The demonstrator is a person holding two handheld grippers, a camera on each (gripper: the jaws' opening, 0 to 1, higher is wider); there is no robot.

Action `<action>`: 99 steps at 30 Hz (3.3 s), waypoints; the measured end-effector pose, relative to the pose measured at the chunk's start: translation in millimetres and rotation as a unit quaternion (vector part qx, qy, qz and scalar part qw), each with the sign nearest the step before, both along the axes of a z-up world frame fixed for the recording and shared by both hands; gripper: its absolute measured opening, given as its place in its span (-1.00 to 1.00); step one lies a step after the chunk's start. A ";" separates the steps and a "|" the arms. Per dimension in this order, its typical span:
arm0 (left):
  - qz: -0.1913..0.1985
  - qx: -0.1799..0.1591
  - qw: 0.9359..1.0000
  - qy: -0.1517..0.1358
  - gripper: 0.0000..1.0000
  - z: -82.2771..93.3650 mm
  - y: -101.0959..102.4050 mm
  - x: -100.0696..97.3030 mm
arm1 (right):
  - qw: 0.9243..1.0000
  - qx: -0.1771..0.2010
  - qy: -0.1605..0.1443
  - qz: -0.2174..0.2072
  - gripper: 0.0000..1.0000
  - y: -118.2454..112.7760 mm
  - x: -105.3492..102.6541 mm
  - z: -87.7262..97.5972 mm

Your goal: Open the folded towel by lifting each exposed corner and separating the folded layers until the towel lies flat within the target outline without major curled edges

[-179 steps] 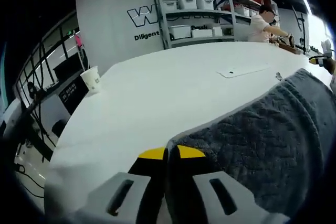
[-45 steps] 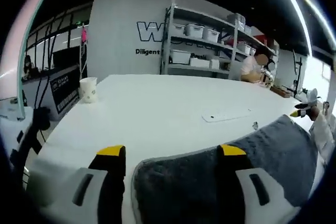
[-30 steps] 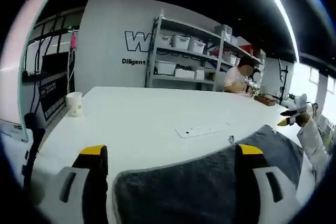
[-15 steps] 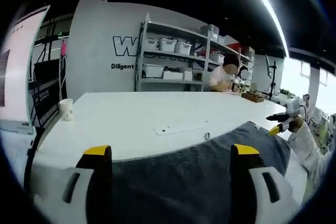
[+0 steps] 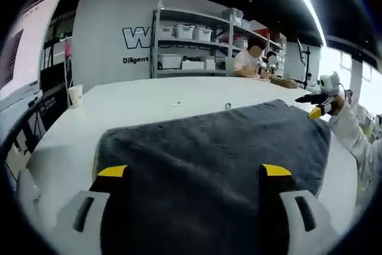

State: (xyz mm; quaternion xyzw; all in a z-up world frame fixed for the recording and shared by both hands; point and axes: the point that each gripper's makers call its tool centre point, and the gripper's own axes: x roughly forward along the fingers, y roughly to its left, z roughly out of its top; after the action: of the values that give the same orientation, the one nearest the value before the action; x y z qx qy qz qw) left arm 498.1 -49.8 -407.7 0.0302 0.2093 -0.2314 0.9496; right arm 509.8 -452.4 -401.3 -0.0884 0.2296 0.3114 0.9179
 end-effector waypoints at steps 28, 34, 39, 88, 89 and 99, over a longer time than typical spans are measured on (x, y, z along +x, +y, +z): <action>-0.011 0.034 0.999 0.017 0.58 -33.3 15.5 -15.9 | 0.993 -0.042 0.058 0.094 0.93 34.2 -22.2 -48.8; -0.010 0.034 0.999 0.017 0.58 -33.0 16.8 -16.4 | 0.993 -0.035 0.049 0.098 0.98 35.6 -22.8 -48.1; -0.008 0.034 0.999 0.018 0.58 -32.9 17.8 -17.7 | 0.993 -0.029 0.043 0.104 0.99 35.4 -23.7 -47.6; 0.156 0.027 0.987 0.009 0.59 -21.8 47.3 -86.7 | 0.995 0.001 0.050 0.089 0.99 36.5 -23.5 -37.1; 0.160 0.027 0.987 0.012 0.60 -23.6 48.5 -86.9 | 0.995 0.000 0.050 0.090 0.99 36.5 -23.6 -37.1; 0.176 0.032 0.984 0.017 0.60 -31.5 55.9 -89.2 | 0.994 -0.005 0.050 0.094 0.99 37.4 -26.4 -37.3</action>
State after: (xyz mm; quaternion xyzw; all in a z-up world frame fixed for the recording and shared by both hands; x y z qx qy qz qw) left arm 408.9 6.1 -439.2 0.0196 0.2350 -0.0547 0.9703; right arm 483.4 -415.0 -438.6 -0.0982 0.2671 0.3992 0.8716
